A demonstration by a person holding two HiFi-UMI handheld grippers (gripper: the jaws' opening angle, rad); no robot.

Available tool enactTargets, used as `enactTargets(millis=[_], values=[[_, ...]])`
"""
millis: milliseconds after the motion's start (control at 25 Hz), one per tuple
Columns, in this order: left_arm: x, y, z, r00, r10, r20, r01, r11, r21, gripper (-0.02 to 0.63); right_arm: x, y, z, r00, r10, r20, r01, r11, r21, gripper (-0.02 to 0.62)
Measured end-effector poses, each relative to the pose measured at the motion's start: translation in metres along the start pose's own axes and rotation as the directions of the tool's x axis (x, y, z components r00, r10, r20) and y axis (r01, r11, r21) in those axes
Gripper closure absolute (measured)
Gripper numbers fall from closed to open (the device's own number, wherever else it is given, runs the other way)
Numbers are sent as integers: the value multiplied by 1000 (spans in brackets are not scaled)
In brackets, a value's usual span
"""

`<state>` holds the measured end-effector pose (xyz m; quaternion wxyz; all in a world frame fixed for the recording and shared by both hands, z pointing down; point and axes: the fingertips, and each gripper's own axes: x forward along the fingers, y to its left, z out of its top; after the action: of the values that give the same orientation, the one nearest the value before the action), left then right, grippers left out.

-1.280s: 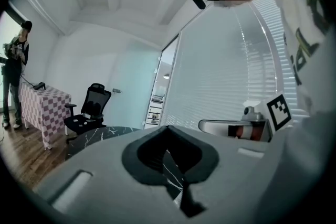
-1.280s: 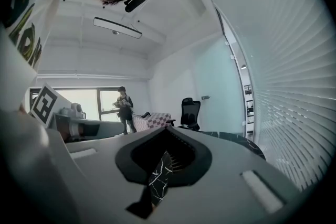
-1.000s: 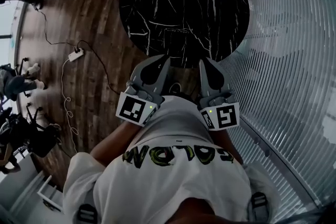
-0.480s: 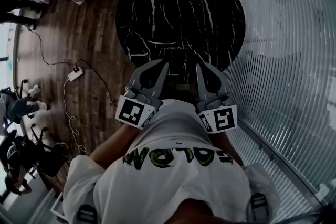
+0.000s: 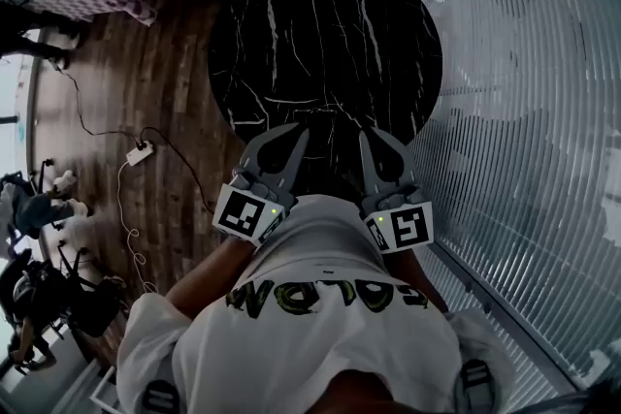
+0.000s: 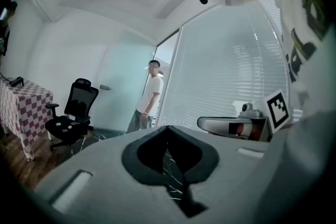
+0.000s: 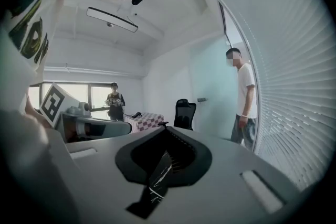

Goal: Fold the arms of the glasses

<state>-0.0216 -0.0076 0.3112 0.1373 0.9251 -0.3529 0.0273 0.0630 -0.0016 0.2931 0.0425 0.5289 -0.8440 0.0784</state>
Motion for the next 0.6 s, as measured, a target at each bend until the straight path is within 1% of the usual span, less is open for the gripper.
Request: enactTargets(millis=[120,240,360,440,480,600], values=[[7,-6,1,1000,-7,0,7,1000,12,606,-1,-11,4,1000,7,2,-7,1000,-14,594],[11,-8,-1,1000,-1,-23,1,1000,15,606,-5,-19,3,1000,10,-10,-10,1000,-15,594],[19,-3,-2,1000,3,-28,-2,999,44,604,0,-31,-1,1000,10,-18,-10,1000,-25,594],[28,3,-10,999,-9,-32,12,997,74,581,5,-42,-15,999,3,-39,-4,1000,-28,594],[31,6,-19,998,-16,-53,20,996,86,576,6,-47,-28,998,-2,-58,1,1000,-23,594],[38,17,-52,988,-24,-152,43,991,123,553,5,-57,-71,988,-17,-154,15,1000,-17,594]])
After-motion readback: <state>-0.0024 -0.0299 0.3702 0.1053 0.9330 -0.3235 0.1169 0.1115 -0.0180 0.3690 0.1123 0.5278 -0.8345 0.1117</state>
